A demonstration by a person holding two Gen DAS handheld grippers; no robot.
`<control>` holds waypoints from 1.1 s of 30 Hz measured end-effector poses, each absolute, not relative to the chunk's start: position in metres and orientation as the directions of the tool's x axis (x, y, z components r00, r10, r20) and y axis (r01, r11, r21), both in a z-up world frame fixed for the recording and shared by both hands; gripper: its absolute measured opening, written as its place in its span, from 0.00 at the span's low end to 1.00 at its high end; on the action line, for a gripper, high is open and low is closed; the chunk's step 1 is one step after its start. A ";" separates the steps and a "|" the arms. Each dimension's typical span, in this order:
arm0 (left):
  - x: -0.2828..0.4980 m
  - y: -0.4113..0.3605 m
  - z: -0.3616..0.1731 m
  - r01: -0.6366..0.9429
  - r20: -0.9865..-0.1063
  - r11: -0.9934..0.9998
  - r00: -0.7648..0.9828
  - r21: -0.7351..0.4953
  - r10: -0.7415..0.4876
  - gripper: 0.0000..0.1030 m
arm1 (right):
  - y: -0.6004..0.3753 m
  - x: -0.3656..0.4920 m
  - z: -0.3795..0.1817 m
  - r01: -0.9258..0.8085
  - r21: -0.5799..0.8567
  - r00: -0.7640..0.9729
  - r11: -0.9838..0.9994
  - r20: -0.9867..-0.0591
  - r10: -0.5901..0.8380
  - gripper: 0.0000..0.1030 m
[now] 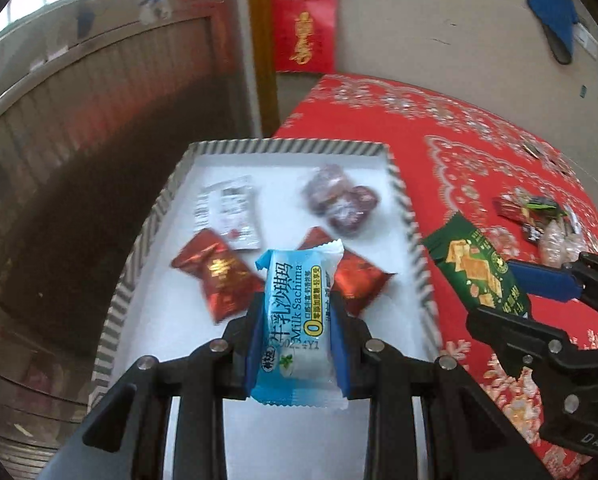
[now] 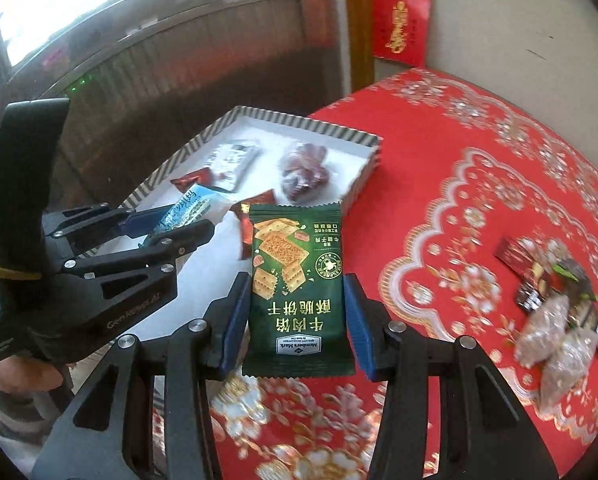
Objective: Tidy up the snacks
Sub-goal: 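Carry both snacks to the white tray and open both tools to release them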
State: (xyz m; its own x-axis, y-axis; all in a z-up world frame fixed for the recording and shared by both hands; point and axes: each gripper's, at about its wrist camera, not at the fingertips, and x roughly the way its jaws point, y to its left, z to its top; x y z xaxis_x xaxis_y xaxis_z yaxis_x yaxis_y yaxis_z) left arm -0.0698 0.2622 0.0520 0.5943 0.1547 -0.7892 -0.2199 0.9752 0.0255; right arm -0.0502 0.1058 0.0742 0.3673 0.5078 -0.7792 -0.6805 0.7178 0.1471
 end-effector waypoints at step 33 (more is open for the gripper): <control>-0.087 0.315 0.021 -0.323 -0.828 0.946 0.518 0.042 0.214 0.31 | 0.196 -0.060 0.027 -0.766 0.140 0.226 0.628 -0.855 0.466 0.44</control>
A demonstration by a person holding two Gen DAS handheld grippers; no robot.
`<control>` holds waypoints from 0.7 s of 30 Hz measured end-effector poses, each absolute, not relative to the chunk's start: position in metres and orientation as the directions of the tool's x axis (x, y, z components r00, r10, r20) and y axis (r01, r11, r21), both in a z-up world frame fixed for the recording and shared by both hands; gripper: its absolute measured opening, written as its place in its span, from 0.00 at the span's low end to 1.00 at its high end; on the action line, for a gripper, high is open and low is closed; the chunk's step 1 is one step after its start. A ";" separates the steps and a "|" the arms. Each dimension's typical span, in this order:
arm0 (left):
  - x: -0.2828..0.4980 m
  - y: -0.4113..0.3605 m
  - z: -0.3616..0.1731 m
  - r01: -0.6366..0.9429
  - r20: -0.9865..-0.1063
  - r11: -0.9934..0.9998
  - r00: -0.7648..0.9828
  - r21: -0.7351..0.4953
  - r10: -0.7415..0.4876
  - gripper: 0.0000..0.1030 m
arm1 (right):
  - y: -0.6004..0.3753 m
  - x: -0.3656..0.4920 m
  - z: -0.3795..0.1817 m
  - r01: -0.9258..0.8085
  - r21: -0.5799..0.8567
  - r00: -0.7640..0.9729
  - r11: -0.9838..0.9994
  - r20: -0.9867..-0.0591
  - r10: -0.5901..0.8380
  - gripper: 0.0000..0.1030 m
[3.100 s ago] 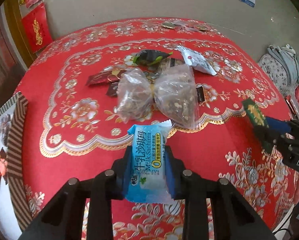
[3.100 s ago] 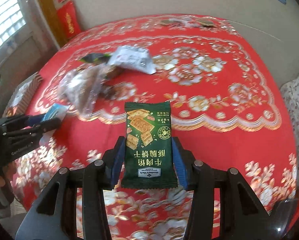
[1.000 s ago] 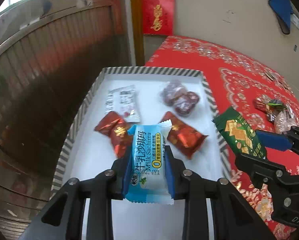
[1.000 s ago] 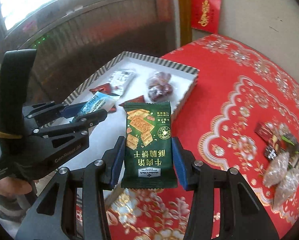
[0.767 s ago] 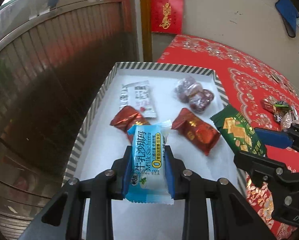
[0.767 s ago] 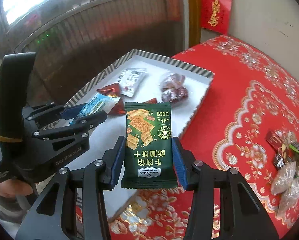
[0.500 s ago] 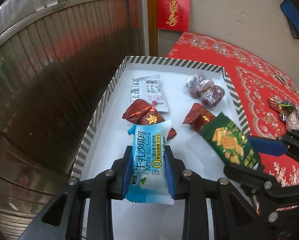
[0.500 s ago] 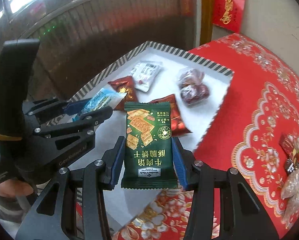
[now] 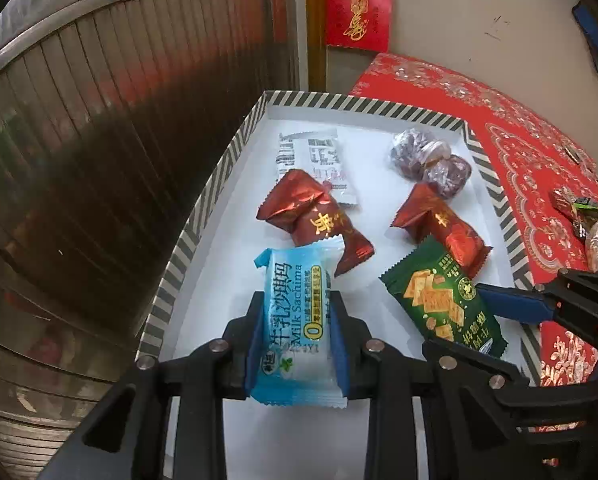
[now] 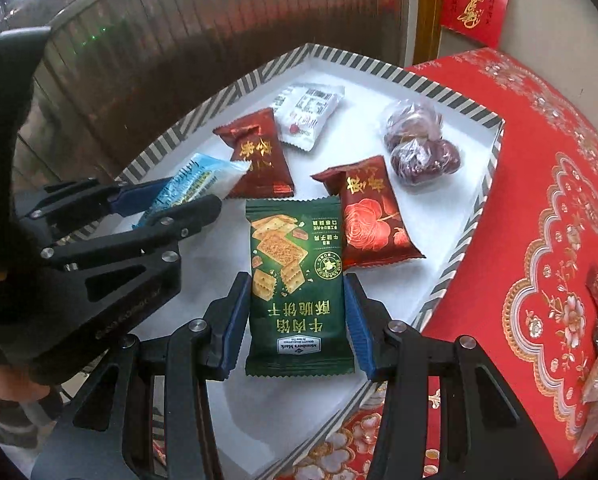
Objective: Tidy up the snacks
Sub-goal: 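Carry both snacks to the white tray and open both tools to release them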
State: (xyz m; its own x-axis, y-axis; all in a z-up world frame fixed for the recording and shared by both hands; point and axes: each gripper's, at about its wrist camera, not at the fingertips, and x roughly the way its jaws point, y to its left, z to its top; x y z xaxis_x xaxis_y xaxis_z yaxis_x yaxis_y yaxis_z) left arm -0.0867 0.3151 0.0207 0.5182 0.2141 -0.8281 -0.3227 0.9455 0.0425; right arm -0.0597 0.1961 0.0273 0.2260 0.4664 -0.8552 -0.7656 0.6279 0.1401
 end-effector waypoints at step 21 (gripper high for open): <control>-0.091 0.318 0.025 -0.375 -0.817 0.926 0.520 0.042 0.248 0.74 | 0.187 -0.066 0.032 -0.760 0.150 0.240 0.632 -0.840 0.487 0.45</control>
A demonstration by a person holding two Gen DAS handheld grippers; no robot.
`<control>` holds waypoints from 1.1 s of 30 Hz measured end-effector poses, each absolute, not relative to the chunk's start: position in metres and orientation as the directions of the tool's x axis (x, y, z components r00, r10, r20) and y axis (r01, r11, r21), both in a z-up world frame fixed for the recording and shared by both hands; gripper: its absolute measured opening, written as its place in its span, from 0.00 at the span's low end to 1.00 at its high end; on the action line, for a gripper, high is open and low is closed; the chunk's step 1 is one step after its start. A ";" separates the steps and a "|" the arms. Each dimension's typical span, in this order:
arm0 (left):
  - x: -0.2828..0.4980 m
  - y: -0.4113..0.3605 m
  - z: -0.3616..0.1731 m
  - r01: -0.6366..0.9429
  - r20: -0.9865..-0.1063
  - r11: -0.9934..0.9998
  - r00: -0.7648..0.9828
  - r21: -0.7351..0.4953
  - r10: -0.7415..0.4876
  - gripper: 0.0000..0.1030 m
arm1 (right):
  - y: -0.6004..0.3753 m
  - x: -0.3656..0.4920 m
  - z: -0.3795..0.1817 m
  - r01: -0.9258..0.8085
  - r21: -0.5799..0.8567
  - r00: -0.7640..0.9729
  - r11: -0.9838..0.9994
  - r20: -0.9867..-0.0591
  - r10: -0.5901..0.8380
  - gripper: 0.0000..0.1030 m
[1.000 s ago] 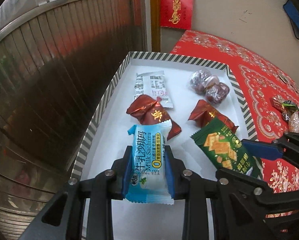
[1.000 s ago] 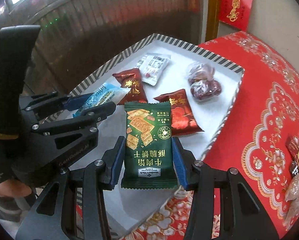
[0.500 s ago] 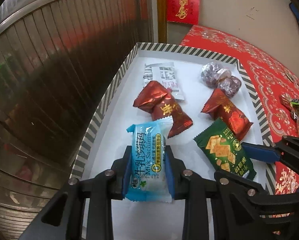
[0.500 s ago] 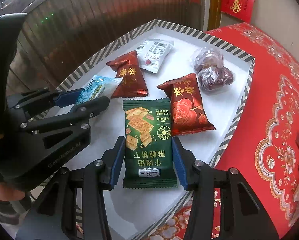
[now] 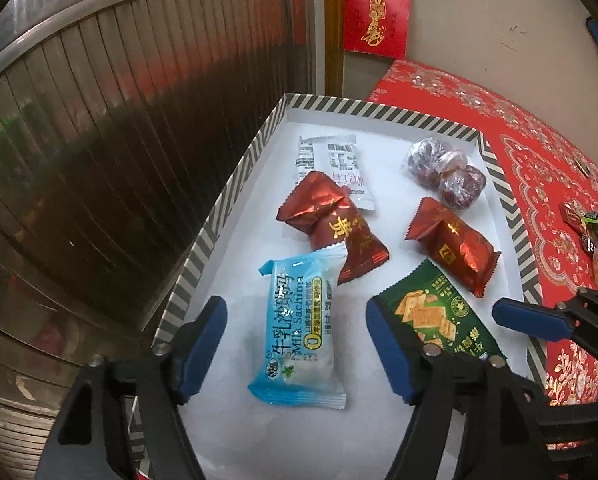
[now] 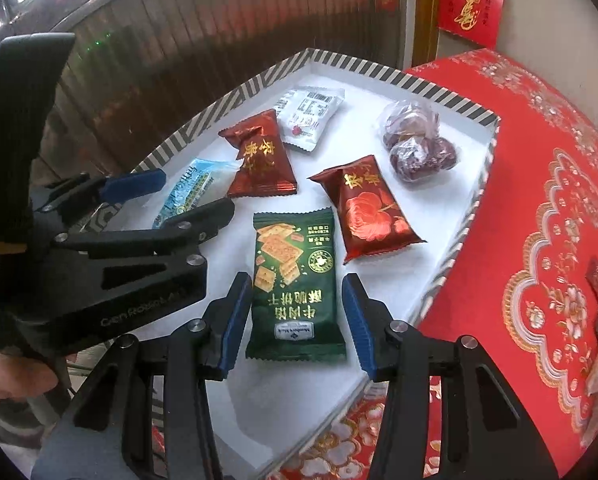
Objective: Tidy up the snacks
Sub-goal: 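Carry both snacks to the white tray and open both tools to release them, then move both open tools back to the snack pile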
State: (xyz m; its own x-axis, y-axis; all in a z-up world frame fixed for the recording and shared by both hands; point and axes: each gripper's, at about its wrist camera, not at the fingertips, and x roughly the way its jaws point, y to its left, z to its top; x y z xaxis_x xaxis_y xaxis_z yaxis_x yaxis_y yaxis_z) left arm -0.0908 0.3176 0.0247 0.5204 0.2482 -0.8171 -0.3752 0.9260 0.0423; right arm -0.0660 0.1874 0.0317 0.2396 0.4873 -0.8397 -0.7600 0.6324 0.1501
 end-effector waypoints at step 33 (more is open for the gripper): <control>-0.041 0.135 0.063 -0.076 -0.790 0.997 0.609 0.030 0.070 0.89 | -0.047 -0.050 0.057 -0.440 0.175 0.478 0.881 -0.785 0.395 0.45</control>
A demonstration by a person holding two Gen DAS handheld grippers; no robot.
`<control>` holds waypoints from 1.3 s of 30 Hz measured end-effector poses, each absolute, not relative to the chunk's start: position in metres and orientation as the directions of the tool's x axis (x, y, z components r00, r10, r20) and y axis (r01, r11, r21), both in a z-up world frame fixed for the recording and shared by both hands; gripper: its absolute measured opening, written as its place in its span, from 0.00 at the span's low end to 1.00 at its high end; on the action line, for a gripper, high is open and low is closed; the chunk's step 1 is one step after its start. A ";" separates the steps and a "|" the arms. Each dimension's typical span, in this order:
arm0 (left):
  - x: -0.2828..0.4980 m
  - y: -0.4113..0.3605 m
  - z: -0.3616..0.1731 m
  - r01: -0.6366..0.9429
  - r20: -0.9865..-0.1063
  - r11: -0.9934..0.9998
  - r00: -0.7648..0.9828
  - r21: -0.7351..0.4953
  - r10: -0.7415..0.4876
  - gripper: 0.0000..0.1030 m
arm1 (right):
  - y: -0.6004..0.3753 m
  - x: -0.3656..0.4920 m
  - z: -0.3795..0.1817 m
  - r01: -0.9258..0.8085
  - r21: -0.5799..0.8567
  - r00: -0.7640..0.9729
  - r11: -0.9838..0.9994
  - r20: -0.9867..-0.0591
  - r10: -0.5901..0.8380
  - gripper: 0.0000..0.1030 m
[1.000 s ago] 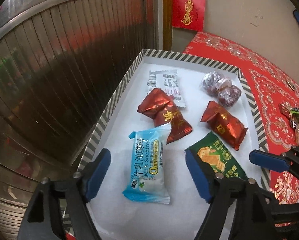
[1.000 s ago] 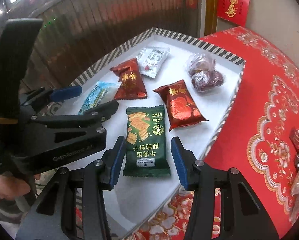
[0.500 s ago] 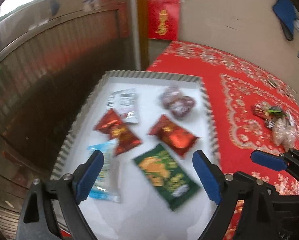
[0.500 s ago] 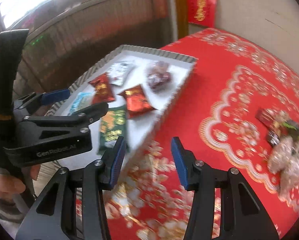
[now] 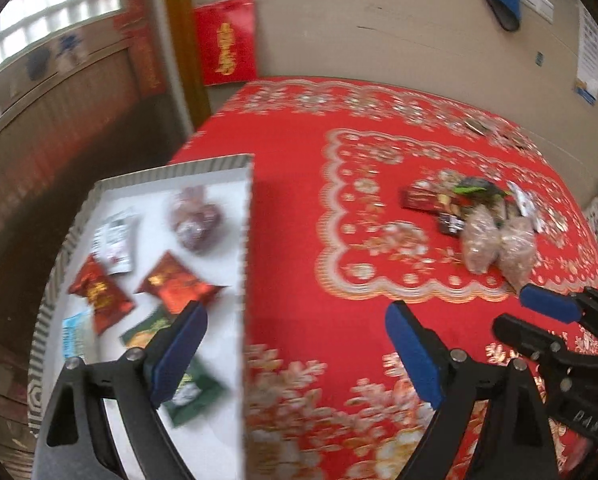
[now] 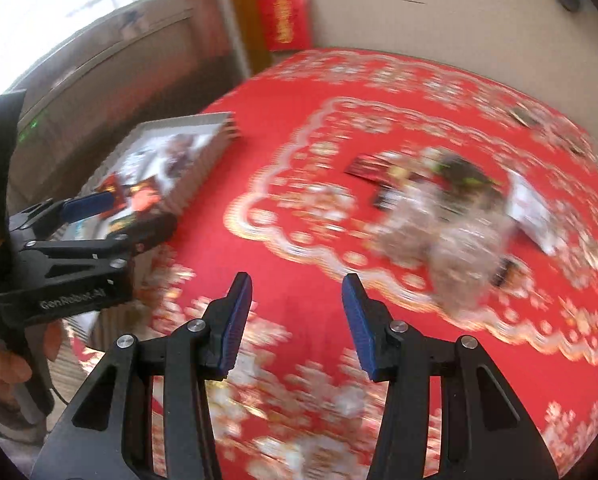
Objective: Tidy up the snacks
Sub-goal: 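Move both open tools back to the snack pile, then grasp the clear bag of nuts with the left tool while the right tool grasps the white printed packet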
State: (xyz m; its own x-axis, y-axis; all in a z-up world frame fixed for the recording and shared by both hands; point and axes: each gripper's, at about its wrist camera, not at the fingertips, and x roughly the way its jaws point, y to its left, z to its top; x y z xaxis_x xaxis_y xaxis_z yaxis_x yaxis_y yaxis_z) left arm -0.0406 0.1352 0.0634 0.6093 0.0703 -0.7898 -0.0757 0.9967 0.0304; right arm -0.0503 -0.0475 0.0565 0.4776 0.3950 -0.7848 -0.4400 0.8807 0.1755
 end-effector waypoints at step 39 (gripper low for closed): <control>0.064 -0.042 0.032 0.191 -0.863 0.981 0.488 -0.038 -0.129 0.90 | -0.209 -0.029 0.020 -0.156 0.318 0.510 0.935 -0.785 0.352 0.50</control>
